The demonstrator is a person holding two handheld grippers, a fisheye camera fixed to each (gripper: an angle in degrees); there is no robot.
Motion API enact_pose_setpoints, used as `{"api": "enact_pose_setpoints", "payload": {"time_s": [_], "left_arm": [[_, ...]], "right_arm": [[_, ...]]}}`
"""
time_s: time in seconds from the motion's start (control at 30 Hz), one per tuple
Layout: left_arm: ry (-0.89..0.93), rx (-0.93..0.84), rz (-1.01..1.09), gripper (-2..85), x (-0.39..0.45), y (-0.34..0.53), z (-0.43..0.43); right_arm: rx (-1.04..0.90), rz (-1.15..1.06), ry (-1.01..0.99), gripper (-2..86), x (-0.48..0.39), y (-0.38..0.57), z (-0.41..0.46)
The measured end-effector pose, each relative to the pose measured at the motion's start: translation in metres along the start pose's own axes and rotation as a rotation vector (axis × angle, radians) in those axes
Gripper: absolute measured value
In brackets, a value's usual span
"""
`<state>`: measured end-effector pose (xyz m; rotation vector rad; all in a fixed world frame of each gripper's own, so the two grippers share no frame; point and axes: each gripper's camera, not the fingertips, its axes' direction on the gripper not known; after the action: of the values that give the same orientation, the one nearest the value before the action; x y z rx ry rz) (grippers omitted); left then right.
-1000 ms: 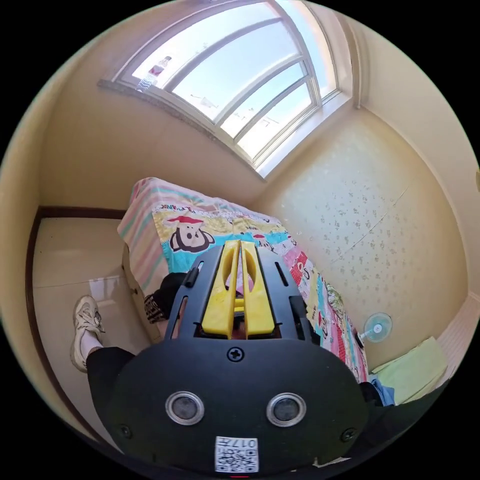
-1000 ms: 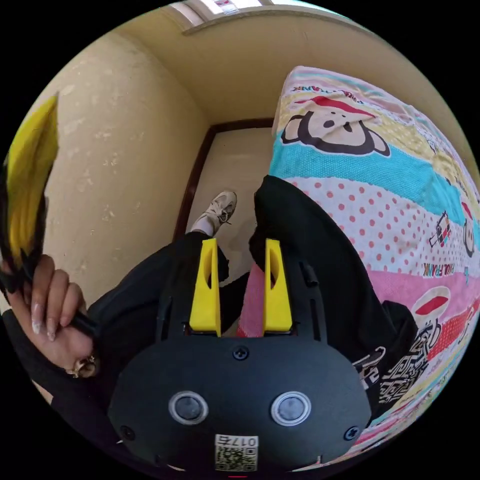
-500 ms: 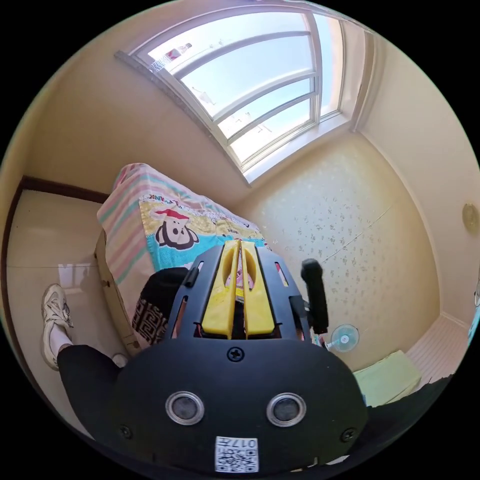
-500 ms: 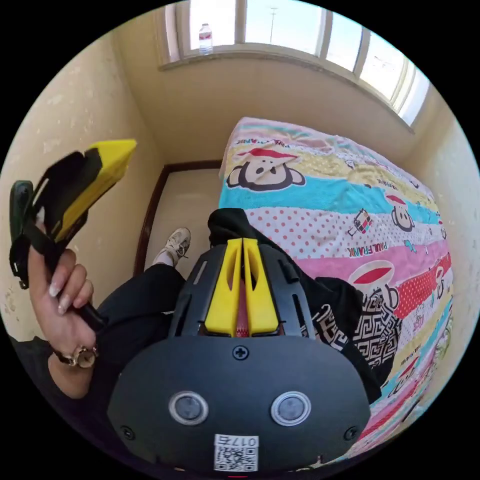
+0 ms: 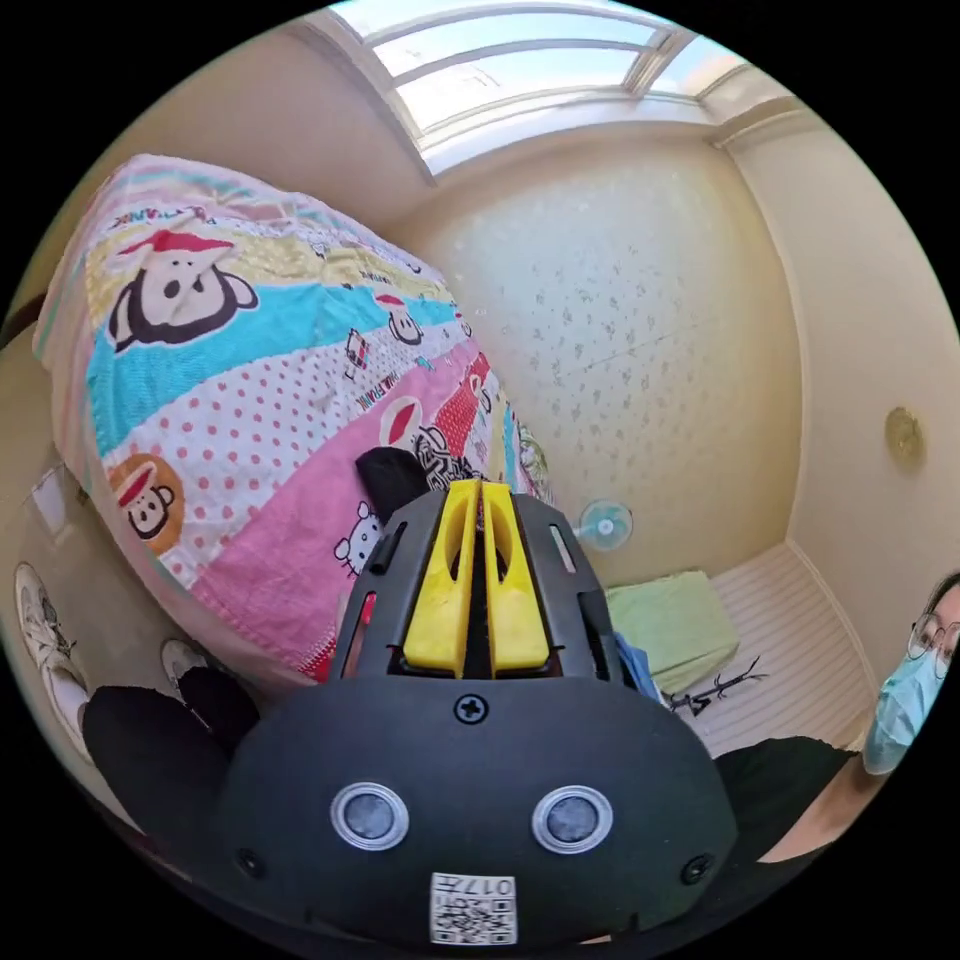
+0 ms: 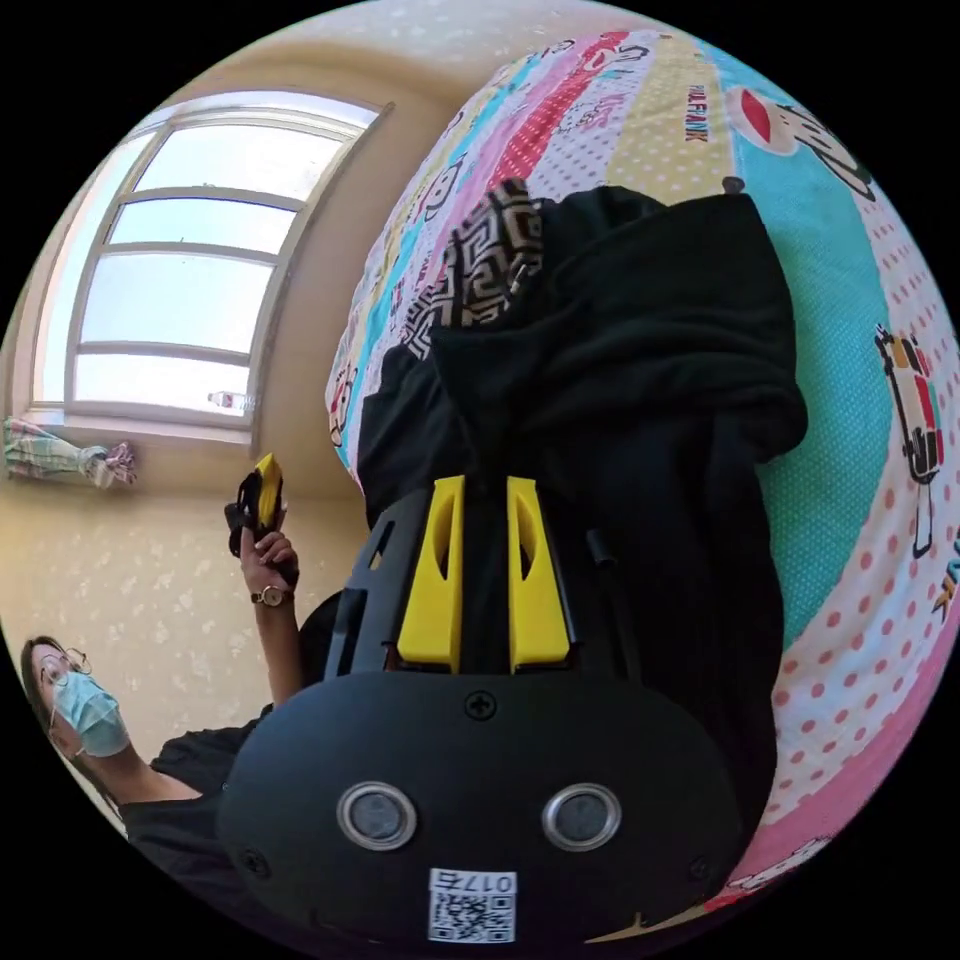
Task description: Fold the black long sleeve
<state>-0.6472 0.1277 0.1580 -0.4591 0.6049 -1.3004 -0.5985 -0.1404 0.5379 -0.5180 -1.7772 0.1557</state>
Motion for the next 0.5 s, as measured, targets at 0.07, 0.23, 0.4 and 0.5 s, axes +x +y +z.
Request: {"api": "enact_pose_setpoints", "payload": {"time_s": [0.07, 0.23, 0.4, 0.5], "left_arm": [[-0.024, -0.138, 0.066, -0.9, 0.014, -0.005, 0.033], [-0.138, -0.551, 0.181, 0.2, 0.037, -0.001, 0.144], [-0.246, -0.701, 0.131, 6.1, 0.025, 0.003, 0.197], [-0.25, -0.725, 0.103, 5.7, 0.016, 0.0, 0.206]], "right_arm": [[0.087, -0.033, 0.024, 11.0, -0.031, -0.007, -0.024], [0.149, -0.169, 0.236, 14.4, -0.108, -0.057, -0.046], [0.043, -0.203, 0.483, 16.4, -0.148, -0.125, -0.012], [-0.137, -0.148, 0.616, 14.9, -0.142, -0.153, 0.025]]}}
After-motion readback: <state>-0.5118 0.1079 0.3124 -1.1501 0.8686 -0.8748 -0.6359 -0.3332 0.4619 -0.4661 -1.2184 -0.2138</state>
